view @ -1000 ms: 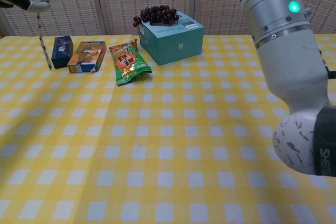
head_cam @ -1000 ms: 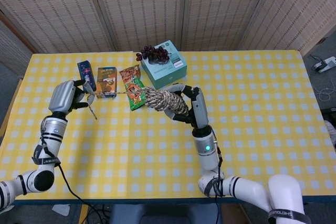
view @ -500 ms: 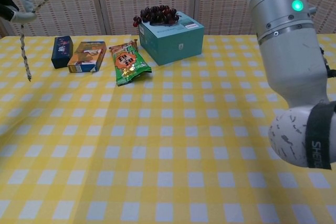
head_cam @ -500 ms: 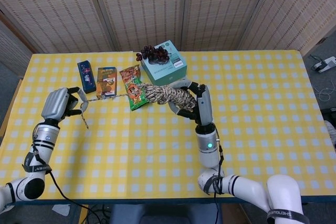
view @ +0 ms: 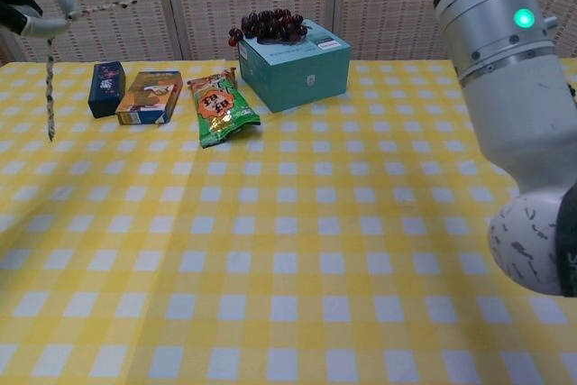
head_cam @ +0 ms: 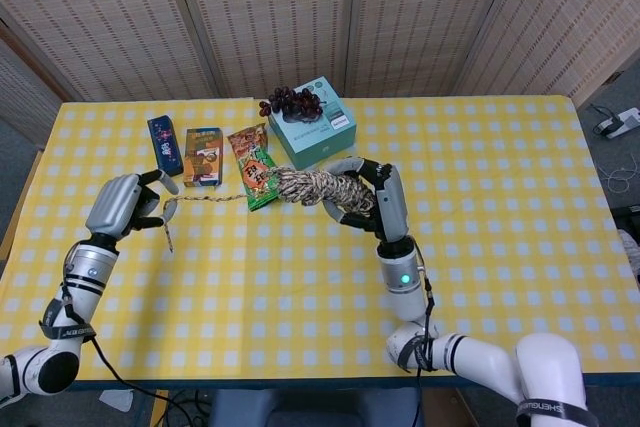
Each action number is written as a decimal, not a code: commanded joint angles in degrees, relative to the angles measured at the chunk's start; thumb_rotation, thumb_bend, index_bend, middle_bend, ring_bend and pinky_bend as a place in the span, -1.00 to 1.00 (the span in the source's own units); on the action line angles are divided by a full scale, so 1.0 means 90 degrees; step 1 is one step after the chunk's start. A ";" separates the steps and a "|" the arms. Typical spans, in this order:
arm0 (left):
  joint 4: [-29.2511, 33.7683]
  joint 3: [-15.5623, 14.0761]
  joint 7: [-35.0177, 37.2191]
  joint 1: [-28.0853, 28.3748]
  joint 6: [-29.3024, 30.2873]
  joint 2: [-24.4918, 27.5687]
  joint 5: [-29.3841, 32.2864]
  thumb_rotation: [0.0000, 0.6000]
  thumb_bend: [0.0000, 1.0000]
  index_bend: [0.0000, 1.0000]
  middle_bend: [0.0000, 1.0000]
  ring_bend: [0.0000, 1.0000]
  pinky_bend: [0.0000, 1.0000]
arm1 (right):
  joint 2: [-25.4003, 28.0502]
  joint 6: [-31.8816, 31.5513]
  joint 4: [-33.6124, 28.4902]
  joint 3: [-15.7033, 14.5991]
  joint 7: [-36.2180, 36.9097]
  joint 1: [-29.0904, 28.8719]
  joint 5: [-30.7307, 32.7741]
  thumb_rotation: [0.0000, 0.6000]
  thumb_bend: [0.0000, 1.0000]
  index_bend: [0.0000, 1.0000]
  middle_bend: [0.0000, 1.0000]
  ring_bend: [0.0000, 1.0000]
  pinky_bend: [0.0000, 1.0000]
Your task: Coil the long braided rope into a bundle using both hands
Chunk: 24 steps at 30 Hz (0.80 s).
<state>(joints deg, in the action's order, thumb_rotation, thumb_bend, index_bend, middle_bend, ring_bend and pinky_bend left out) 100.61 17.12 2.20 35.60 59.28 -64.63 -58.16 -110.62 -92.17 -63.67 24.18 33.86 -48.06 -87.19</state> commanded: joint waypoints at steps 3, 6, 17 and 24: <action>0.0171 -0.0126 0.0024 -0.0061 -0.0193 0.0319 -0.0186 1.00 -0.33 -0.65 0.10 0.08 0.51 | 0.0288 0.0124 -0.0212 -0.0184 -0.0124 0.0152 -0.0060 1.00 -0.41 0.86 0.51 0.23 0.39; 0.0155 -0.0180 0.0043 -0.0150 -0.0079 0.0369 -0.0321 1.00 -0.36 -0.73 -0.27 -0.27 0.17 | 0.0489 0.0177 -0.0377 -0.0304 -0.0218 0.0259 -0.0105 1.00 -0.40 0.86 0.51 0.23 0.39; -0.0212 -0.0527 -0.0254 -0.0792 0.0885 0.0408 -0.0787 0.69 -0.51 -0.86 -0.76 -0.76 -0.54 | 0.1039 0.0179 -0.0769 -0.0664 -0.0378 0.0699 -0.0212 1.00 -0.38 0.86 0.51 0.23 0.39; -0.0423 -0.0774 -0.0321 -0.1305 0.1455 0.0510 -0.1013 0.70 -0.53 -0.77 -0.76 -0.76 -0.54 | 0.1306 0.0098 -0.0964 -0.0922 -0.0459 0.0984 -0.0338 1.00 -0.35 0.86 0.51 0.23 0.39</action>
<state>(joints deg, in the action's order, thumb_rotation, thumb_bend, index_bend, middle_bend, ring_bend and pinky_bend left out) 97.65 10.99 -0.24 24.96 70.87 -60.23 -66.46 -99.08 -91.13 -72.13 16.10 29.77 -39.40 -90.10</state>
